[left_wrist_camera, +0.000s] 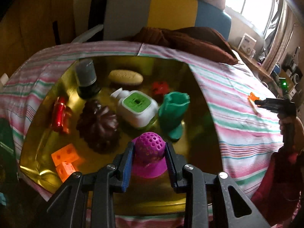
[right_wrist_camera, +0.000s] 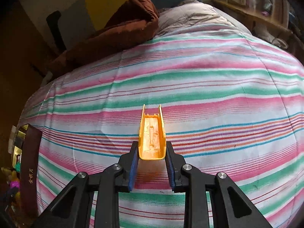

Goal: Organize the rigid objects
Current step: 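Carry the purple suction cup into the gold tray with the left tool and release, then carry the orange scoop into the gold tray with the right tool and release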

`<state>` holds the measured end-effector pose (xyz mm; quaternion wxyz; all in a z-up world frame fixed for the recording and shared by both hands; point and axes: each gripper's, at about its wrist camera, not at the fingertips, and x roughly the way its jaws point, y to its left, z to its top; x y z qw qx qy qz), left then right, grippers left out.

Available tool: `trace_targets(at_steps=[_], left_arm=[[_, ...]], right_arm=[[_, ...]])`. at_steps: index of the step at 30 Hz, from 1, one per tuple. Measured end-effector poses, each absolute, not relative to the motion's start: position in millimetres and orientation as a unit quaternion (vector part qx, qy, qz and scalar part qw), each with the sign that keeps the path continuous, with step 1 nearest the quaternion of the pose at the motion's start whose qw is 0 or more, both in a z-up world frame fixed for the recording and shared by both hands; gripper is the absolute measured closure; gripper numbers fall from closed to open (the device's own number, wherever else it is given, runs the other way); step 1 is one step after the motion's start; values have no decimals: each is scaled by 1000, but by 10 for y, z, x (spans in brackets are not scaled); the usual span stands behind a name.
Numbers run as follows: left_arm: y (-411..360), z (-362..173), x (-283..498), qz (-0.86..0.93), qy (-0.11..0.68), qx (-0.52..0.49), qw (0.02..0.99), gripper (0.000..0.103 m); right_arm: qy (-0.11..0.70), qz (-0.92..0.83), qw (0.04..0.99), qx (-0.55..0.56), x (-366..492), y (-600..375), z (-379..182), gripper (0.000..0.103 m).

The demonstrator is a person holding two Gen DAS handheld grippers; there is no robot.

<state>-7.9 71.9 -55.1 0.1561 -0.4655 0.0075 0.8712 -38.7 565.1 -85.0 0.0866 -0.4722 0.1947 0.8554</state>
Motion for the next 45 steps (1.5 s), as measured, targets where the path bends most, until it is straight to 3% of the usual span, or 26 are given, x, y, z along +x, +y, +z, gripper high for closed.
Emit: trace_targets(at_steps=[10, 13, 24, 31, 37, 45], left_arm=[[544, -763, -185, 867, 5, -484, 120, 71], [491, -782, -213, 866, -12, -488, 112, 65], [427, -468, 51, 901, -37, -414, 122, 64], [541, -427, 57, 891, -54, -423, 154, 64], [678, -413, 79, 886, -43, -427, 174, 64], [647, -341, 173, 897, -49, -402, 176, 64]], right_arm=[[188, 862, 89, -462, -407, 5635, -840, 76], [188, 862, 89, -463, -413, 5624, -852, 76], [181, 865, 88, -460, -405, 5611, -828, 76], [147, 869, 90, -463, -434, 5526, -809, 76], [48, 880, 105, -462, -455, 5277, -662, 76], [50, 890, 54, -450, -272, 4704, -344, 76]])
